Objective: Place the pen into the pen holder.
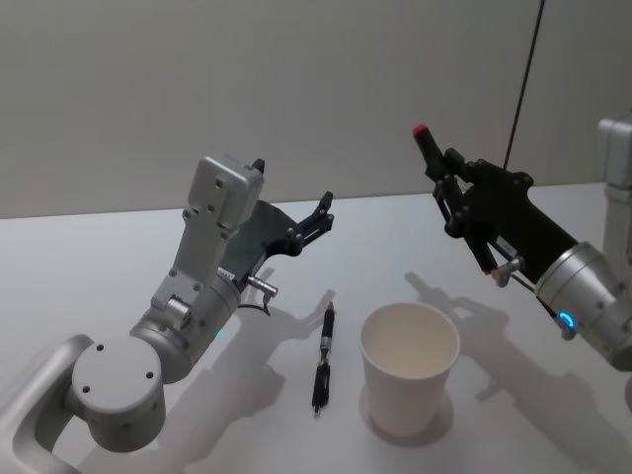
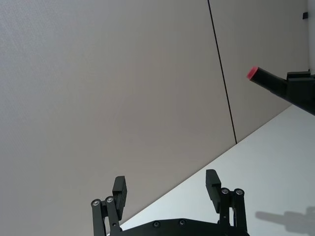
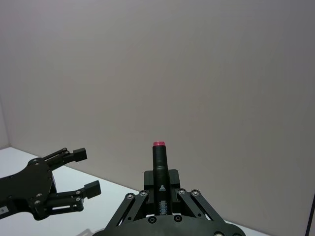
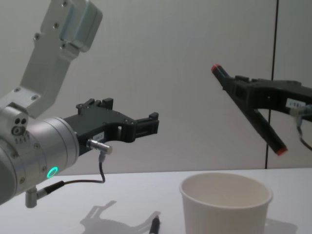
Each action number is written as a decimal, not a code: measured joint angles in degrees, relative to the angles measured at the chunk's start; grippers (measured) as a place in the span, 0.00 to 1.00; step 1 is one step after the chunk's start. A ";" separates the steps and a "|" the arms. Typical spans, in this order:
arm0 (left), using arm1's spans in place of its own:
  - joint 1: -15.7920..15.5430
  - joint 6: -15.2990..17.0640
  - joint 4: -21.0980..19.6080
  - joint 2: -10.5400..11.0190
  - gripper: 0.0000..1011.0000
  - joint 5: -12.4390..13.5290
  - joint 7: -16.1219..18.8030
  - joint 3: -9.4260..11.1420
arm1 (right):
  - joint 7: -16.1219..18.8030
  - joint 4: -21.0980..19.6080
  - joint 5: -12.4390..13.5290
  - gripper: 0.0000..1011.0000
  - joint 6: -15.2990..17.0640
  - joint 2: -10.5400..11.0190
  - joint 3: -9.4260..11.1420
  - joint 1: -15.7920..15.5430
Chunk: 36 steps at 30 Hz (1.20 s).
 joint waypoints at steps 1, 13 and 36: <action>0.00 0.00 0.00 0.00 0.99 0.00 0.00 0.00 | 0.15 0.12 -0.59 0.16 -0.56 0.01 -0.10 0.00; 0.00 0.00 0.00 0.00 0.99 0.00 0.00 0.00 | 3.98 -0.04 -1.57 0.16 -3.04 0.50 -0.79 -0.41; 0.00 0.00 0.00 0.00 0.99 0.00 0.00 0.00 | 15.81 -2.34 9.52 0.16 4.04 2.06 -1.85 -2.19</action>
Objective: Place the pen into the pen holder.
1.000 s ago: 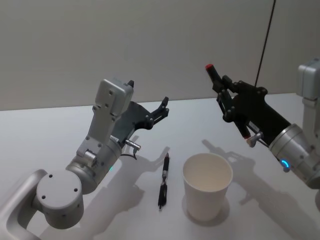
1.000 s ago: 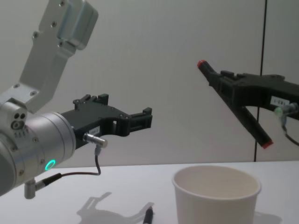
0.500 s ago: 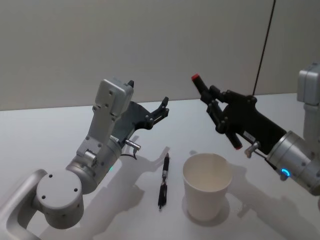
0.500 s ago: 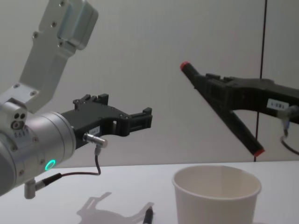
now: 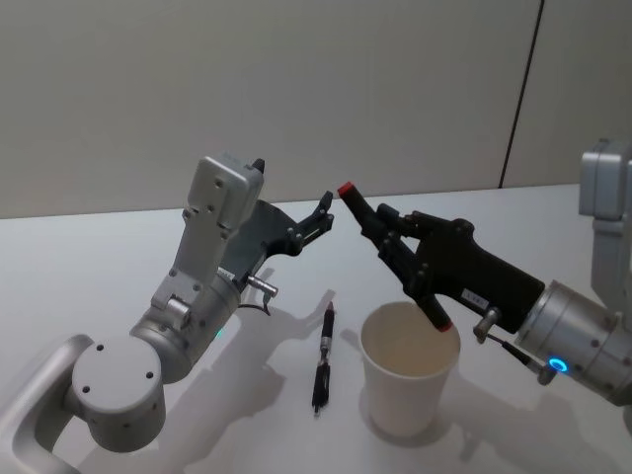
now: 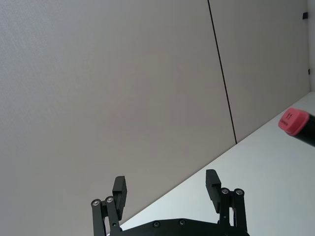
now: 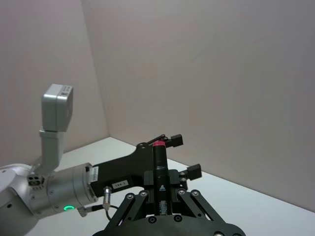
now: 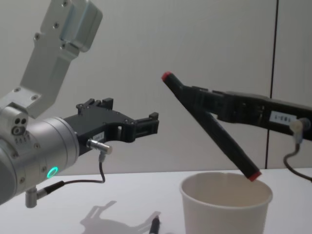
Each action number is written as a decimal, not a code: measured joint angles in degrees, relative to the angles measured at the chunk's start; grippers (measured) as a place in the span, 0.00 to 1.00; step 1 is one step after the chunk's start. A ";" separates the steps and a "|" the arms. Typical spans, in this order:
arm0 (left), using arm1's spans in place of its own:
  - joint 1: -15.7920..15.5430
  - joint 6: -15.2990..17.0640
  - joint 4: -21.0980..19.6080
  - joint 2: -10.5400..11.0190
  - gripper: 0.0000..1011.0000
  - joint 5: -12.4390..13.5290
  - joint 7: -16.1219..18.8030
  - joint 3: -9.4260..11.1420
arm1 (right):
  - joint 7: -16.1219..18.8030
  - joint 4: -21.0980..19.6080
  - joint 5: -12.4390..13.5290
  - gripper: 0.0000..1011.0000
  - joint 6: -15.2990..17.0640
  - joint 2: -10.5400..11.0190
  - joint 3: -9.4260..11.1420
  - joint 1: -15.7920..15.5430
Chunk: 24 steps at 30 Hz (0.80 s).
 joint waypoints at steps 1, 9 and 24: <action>0.00 0.00 0.00 0.00 0.99 0.00 0.00 0.00 | 0.20 -0.05 0.16 0.16 0.07 -0.06 -0.07 0.06; 0.00 0.00 0.00 0.00 0.99 0.00 0.00 0.00 | 1.67 -0.46 1.04 0.16 0.67 -1.05 -0.86 1.27; 0.00 0.00 0.00 0.00 0.99 0.00 0.00 0.00 | 1.07 0.00 -4.77 0.16 -2.07 -1.03 -2.58 1.27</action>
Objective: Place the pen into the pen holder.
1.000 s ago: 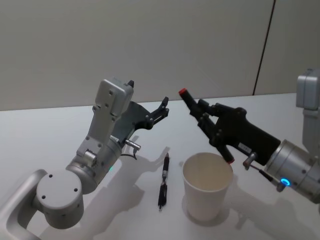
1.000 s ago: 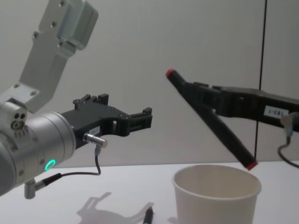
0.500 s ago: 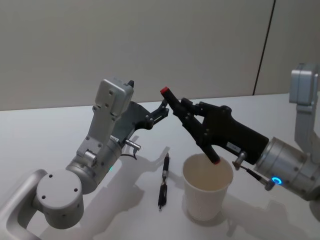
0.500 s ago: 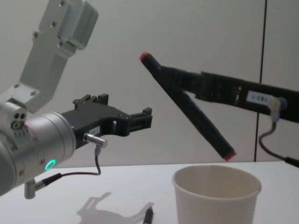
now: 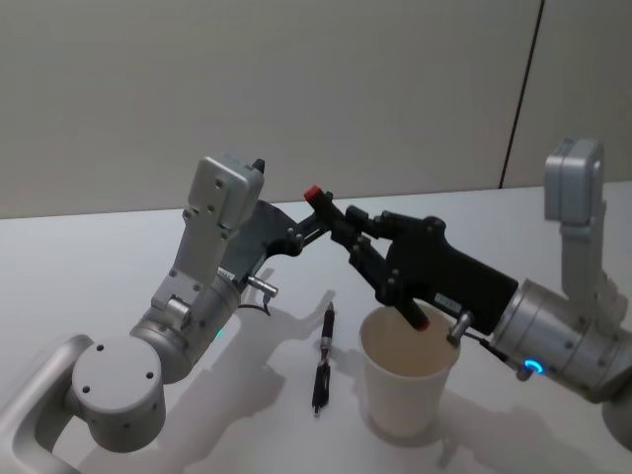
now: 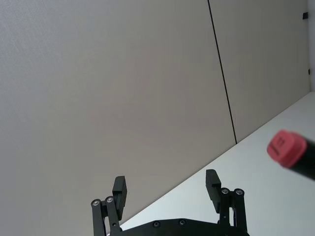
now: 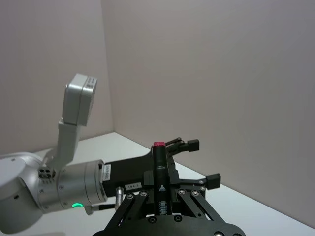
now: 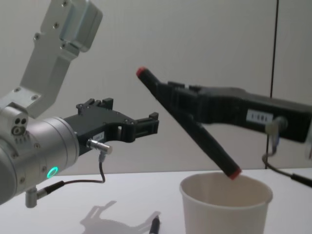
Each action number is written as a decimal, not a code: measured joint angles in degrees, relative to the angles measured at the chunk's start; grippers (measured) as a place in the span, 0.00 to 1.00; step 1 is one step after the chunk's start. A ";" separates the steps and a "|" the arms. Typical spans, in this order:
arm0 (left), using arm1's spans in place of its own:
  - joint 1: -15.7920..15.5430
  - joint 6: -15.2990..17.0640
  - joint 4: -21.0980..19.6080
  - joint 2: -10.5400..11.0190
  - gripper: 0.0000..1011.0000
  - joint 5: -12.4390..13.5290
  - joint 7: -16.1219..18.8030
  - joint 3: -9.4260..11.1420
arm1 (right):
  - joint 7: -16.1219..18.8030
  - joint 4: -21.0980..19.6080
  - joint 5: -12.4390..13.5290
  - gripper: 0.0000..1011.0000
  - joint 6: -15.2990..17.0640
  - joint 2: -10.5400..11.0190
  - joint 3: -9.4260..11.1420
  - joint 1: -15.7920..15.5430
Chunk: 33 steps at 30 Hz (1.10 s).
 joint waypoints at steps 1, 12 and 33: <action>0.00 0.00 0.00 0.00 0.99 0.00 0.00 0.00 | -0.32 0.07 -0.61 0.16 -0.57 0.08 -0.09 -0.16; 0.00 0.00 0.00 0.00 0.99 0.00 0.00 0.00 | -5.82 1.78 -5.58 0.16 -10.67 0.62 -1.58 -3.36; 0.00 0.00 0.00 0.00 0.99 0.00 0.00 0.00 | -12.48 4.01 -8.71 0.16 -22.89 0.53 -3.05 -6.82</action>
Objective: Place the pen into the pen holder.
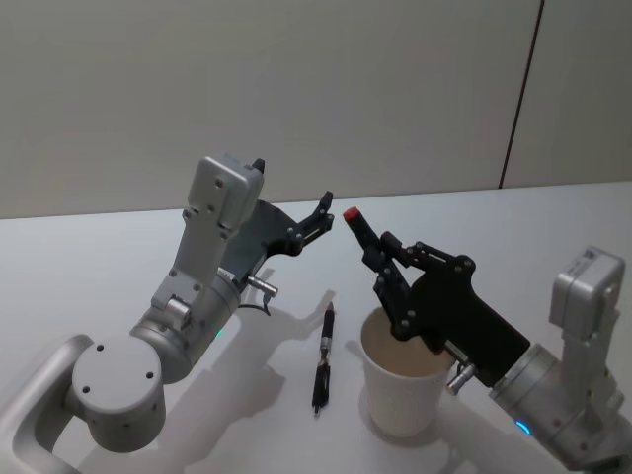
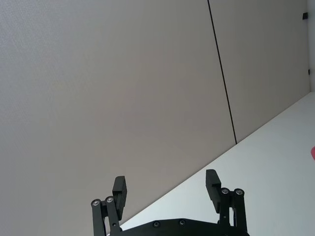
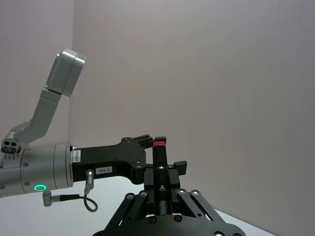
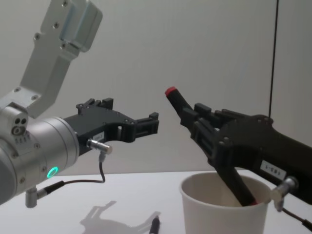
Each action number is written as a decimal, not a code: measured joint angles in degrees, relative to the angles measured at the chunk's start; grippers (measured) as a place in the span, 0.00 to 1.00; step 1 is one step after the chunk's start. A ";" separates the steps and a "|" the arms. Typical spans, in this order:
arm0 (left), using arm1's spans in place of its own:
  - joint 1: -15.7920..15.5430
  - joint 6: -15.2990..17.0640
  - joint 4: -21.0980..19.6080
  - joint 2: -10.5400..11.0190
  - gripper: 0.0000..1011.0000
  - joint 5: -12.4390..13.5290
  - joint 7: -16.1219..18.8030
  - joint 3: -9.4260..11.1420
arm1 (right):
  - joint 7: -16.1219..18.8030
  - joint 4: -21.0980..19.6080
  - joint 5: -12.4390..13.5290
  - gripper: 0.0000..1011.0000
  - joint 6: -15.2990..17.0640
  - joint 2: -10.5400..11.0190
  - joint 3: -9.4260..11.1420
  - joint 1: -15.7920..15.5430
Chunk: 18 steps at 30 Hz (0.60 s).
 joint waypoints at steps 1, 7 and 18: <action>0.00 0.00 0.00 0.00 0.99 0.00 0.00 0.00 | -0.09 0.02 -0.04 0.16 -0.15 -0.01 -0.02 -0.05; 0.00 0.00 0.00 0.00 0.99 0.00 0.00 0.00 | -0.59 0.20 -0.29 0.16 -1.13 -0.02 -0.14 -0.33; 0.00 0.00 0.00 0.00 0.99 0.00 0.00 0.00 | -1.05 0.36 -0.51 0.30 -2.03 -0.02 -0.23 -0.60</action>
